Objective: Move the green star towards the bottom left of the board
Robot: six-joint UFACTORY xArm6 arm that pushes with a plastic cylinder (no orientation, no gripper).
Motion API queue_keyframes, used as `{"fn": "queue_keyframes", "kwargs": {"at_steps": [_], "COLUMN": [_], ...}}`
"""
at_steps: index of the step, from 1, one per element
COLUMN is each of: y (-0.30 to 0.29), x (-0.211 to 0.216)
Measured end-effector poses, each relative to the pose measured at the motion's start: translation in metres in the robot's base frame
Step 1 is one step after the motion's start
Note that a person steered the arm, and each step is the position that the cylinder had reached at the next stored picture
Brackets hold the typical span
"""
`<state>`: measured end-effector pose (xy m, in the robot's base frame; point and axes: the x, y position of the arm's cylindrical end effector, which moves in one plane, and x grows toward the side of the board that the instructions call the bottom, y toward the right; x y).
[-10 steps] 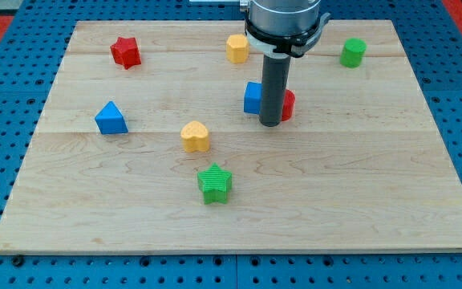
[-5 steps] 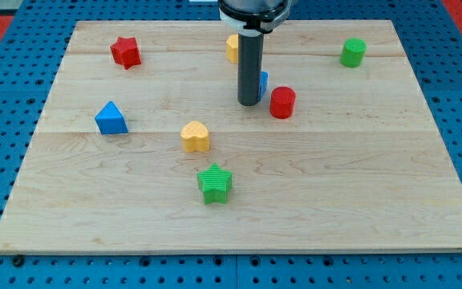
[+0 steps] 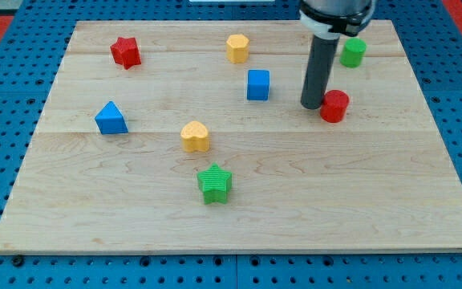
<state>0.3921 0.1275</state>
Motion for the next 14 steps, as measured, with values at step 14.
{"fn": "queue_keyframes", "kwargs": {"at_steps": [14], "y": [-0.003], "x": [-0.002]}}
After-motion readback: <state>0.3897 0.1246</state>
